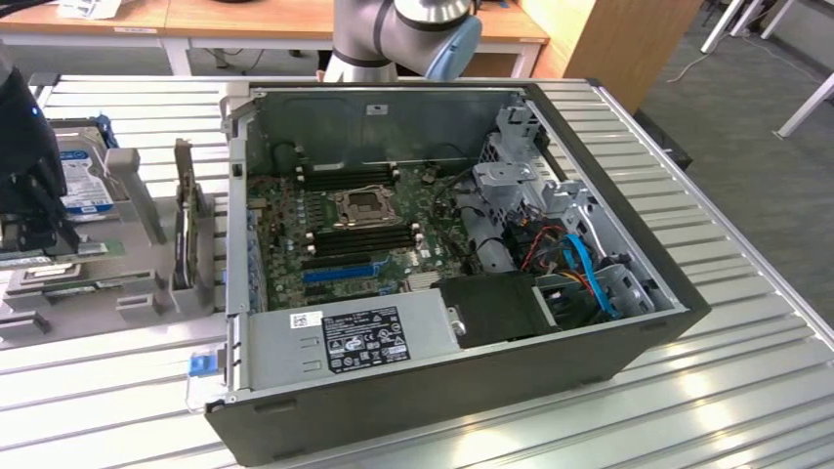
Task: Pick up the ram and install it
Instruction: 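Pick up the ram and move it above insertion slot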
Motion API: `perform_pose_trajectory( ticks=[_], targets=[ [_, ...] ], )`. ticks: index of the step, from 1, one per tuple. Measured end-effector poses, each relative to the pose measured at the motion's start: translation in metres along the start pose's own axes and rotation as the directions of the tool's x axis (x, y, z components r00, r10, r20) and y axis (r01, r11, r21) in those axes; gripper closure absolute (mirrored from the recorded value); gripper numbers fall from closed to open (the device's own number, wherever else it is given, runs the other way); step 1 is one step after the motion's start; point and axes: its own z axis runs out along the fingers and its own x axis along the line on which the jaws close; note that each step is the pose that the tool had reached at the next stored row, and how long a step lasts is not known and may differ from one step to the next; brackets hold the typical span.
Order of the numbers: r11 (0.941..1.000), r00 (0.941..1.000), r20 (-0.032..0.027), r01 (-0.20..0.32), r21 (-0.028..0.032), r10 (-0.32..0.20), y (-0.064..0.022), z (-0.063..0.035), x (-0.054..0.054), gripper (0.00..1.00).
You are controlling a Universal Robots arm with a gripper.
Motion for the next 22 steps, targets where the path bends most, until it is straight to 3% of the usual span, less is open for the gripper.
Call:
perform_pose_trajectory(
  ticks=[22],
  targets=[
    [1.0000,1.0000,0.0001,0.000,-0.0015,0.000,-0.0012,-0.0479,-0.004,0.88]
  ],
)
